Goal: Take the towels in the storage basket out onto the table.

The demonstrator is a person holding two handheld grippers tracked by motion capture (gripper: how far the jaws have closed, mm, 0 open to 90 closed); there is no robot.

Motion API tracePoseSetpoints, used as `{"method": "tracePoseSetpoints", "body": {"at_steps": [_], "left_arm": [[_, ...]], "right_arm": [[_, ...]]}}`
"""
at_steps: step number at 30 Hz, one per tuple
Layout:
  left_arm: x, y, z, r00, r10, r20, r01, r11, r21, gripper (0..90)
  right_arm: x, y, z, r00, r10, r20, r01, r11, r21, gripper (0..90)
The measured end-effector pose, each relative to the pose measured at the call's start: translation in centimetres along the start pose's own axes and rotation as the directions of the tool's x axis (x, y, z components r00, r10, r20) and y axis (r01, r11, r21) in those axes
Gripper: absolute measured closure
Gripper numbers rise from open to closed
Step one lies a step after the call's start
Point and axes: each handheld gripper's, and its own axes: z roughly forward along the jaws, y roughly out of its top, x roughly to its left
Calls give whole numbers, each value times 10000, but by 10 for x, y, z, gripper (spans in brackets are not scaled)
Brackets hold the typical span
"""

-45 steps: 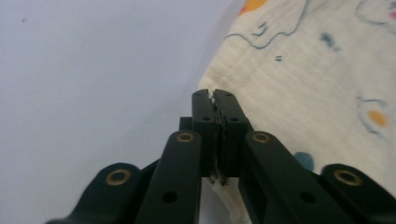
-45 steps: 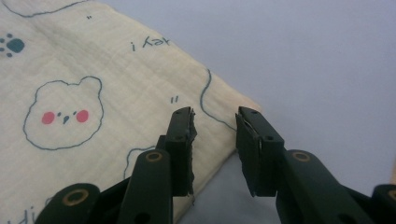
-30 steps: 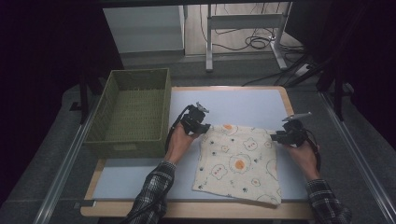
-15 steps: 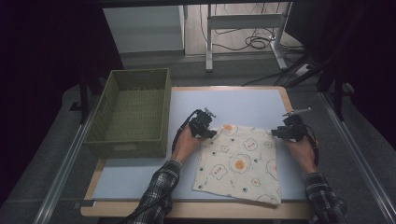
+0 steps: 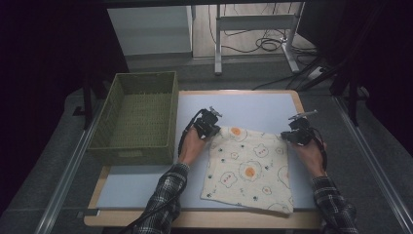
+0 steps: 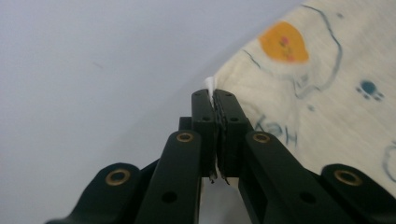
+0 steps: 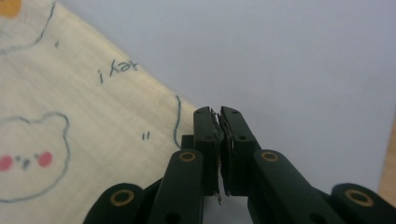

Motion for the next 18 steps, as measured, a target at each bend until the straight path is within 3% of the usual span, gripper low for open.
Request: {"method": "tracePoseSetpoints", "body": {"at_steps": [1, 2, 3, 4, 5, 6, 7, 10, 16, 18], "left_arm": [[2, 2, -2, 9996, 137, -257, -139, 9999, -76, 862], [7, 7, -4, 9974, 90, -722, -94, 9999, -64, 794], [7, 7, -4, 9974, 90, -722, -94, 9999, -64, 712], [10, 9, -3, 9945, 80, -1040, -78, 10000, 20, 712], [15, 10, -1, 9921, -19, -1257, 26, 10000, 54, 635], [15, 10, -1, 9921, -19, -1257, 26, 10000, 54, 634], [19, 9, 2, 9946, -338, -986, 345, 9994, 57, 640], [20, 6, 8, 9963, -322, -798, 341, 9992, 216, 650], [22, -2, 28, 9967, -645, -483, 672, 9962, 559, 558], [22, -3, 28, 9961, -823, -333, 837, 9956, 428, 622]], "right_arm": [[0, 0, 0, 10000, 0, 0, 0, 10000, 0, 857], [-3, 6, -5, 9999, 99, -41, -101, 9990, -443, 845], [-3, 6, -5, 9999, 99, -41, -101, 9990, -443, 845], [-5, 10, -7, 9999, 113, -25, -115, 9986, -525, 820], [-7, 14, -6, 9998, 116, 169, -109, 9992, -378, 729], [-7, 14, -6, 9998, 116, 169, -109, 9992, -378, 729], [-11, 16, -7, 9996, 140, 252, -131, 9992, -368, 705], [-14, 15, -7, 9996, 231, 151, -225, 9989, -420, 705], [-14, 9, 2, 9999, 122, 15, -122, 9999, -19, 659], [-14, 8, 3, 10000, 51, 20, -51, 10000, 67, 659]]}}
